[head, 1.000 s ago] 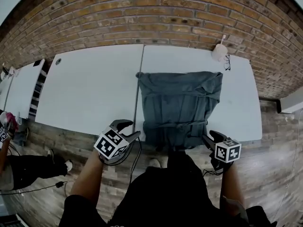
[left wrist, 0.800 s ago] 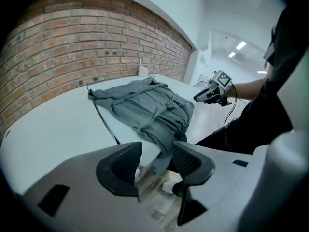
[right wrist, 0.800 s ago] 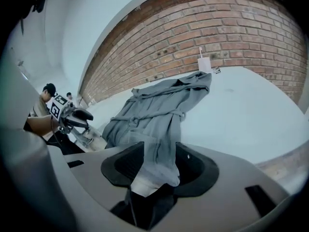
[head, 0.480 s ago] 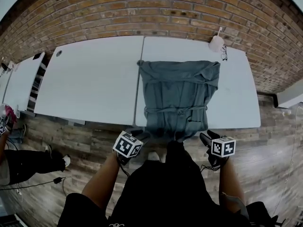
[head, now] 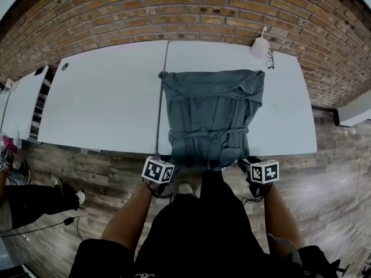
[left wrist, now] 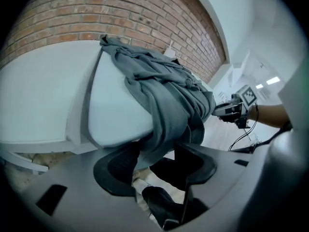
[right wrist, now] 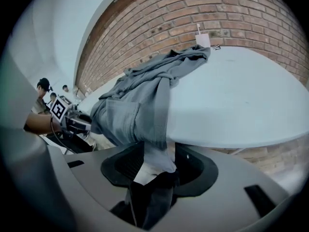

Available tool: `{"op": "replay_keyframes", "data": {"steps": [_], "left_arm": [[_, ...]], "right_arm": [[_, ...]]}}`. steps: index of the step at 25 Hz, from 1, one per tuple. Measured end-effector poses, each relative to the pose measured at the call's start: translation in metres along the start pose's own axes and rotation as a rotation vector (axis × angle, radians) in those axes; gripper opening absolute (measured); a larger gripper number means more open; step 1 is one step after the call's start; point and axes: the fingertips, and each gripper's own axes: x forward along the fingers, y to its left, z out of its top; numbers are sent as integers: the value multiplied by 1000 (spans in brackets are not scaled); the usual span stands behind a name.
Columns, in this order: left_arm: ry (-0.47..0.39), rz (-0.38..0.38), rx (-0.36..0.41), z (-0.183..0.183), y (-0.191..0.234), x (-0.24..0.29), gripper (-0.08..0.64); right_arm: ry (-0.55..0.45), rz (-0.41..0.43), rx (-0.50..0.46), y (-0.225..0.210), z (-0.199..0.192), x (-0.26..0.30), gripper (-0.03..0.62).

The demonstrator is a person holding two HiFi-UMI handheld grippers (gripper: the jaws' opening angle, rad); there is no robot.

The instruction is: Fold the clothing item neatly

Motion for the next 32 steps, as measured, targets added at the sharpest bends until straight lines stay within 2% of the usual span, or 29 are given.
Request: {"op": "replay_keyframes", "data": {"steps": [3,5,6,8,10,13,15,18,21,23,26,32], "left_arm": [[-8,-15,-22,1,-2,10,232],[-9,-18,-67,2,-3,15,229],[-5,-13,-93,3,-3,16,221],[3,18,-114,3,-3,15,97],[14,37,-79,1,-7,13,37],[32,5,-15,-6,-21,4,20],[27,-37,-8,-7,-29,-8,20],[-5,-103,10,1,-42,-30,20],[-44,-144,71,17,-54,-53,20],[-80,-175,89,30,-63,-67,20],[-153,-224,71,56,-72,-85,20],[-254,-247,70,116,-70,-109,20]], "right_arm": [[-5,55,49,6,3,10,184],[-2,96,81,13,3,13,179],[3,111,80,16,4,13,131],[13,127,58,22,4,14,29],[14,138,54,25,2,13,20],[8,174,52,30,-2,6,18],[2,194,-7,37,0,-5,18],[-2,213,-185,51,4,-23,18],[-25,237,-337,64,16,-43,18],[-62,260,-373,72,31,-58,18],[-127,277,-382,79,58,-77,18],[-226,269,-401,79,120,-98,18]]}}
